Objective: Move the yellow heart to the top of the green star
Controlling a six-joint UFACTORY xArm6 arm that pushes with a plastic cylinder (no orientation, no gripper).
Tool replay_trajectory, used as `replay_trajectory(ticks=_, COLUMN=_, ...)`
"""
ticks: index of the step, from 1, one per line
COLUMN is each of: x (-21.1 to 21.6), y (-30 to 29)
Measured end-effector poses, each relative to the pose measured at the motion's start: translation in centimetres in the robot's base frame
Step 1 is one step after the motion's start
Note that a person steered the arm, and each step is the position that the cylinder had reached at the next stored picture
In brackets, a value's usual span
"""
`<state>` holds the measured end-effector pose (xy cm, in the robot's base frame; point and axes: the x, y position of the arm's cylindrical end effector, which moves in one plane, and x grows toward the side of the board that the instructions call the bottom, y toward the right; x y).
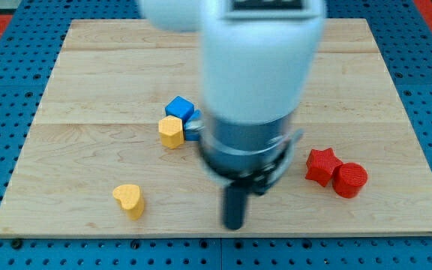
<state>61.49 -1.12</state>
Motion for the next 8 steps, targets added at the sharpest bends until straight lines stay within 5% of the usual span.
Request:
replay_trajectory(ticks=2, x=-0.9, y=-11.6)
replay_trajectory(ticks=5, x=-8.2, y=-17.0)
replay_trajectory(ticks=6, x=-9.2, y=-15.2)
replay_trajectory(ticks=8, x=-12.1, y=2.8)
